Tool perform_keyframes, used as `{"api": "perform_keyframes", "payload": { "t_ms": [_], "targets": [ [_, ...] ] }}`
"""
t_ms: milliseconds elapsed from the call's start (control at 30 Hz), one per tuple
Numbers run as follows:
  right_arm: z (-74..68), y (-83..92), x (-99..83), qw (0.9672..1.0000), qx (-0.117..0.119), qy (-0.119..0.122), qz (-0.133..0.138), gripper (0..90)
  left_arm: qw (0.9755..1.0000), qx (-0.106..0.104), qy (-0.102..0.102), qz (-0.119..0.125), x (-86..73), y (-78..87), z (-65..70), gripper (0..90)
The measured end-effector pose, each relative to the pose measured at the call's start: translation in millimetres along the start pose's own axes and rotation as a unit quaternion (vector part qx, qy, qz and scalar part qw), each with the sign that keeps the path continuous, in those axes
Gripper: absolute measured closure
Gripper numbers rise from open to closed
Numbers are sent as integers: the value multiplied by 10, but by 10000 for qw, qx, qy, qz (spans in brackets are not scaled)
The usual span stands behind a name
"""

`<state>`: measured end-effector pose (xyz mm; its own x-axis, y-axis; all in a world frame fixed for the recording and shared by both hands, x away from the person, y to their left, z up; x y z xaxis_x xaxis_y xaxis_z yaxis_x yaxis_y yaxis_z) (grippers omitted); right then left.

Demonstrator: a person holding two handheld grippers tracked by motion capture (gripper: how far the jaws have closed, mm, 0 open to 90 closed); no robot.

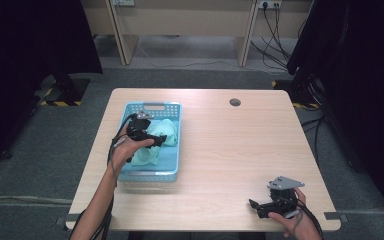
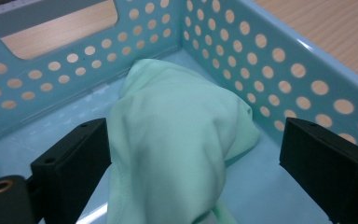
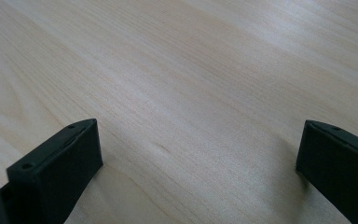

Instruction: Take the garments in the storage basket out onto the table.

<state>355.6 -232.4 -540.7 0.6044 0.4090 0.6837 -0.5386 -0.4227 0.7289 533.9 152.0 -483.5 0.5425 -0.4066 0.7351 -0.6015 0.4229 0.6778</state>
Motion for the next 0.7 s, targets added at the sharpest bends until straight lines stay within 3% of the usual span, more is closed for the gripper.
{"api": "perform_keyframes", "payload": {
  "t_ms": [200,567,700],
  "targets": [
    [0,0,0,10000,0,0,0,3,9995,146,-192,-183,-57,-93,-17,111],
    [0,0,0,10000,1,0,0,3,9988,125,-207,-426,-188,-196,-44,222],
    [0,0,0,10000,0,0,0,3,9982,209,-244,-506,-234,-218,-85,269]
  ]
}}
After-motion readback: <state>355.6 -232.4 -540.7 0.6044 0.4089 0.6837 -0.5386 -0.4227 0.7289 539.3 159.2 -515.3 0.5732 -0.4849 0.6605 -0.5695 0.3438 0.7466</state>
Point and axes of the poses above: each handheld gripper's, and its own axes: y roughly backward along the jaws, x roughly out of its top, z roughly to its right, the point moved 8 cm from there along -y, roughly forward along the jaws, and after that the axes turned 3 degrees about -y, right-handed, at the moved point
